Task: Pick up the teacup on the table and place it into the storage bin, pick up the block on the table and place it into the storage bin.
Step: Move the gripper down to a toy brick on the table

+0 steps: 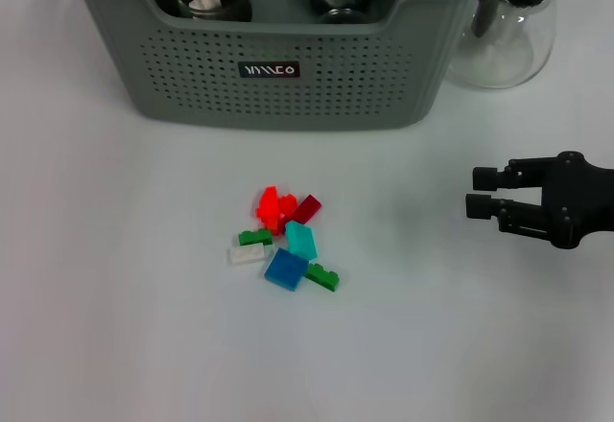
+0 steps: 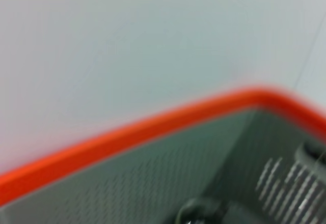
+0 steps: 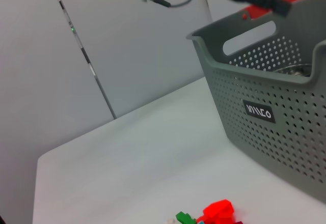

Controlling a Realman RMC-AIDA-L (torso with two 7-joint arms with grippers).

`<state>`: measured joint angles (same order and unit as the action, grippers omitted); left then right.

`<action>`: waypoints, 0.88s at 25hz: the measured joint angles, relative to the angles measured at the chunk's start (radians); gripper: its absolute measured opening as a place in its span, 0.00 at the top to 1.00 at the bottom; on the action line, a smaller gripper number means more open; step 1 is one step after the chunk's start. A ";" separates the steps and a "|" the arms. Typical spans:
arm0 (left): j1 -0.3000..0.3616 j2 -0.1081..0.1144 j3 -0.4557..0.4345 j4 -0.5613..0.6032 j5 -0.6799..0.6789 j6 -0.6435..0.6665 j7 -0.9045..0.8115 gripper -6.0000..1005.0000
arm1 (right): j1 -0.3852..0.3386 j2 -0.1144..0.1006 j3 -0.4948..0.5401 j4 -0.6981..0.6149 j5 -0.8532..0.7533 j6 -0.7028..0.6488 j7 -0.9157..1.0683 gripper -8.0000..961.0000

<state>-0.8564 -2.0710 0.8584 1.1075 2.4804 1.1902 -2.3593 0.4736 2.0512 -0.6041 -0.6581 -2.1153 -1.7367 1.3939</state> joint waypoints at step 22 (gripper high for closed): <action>0.582 -0.062 -0.198 -0.351 -0.554 0.575 1.405 0.36 | 0.007 0.003 0.007 0.000 0.004 -0.005 0.008 0.55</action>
<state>-0.2743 -2.1327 0.6603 0.7563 1.9268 1.7654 -0.9541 0.4807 2.0538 -0.5966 -0.6582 -2.1112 -1.7422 1.4020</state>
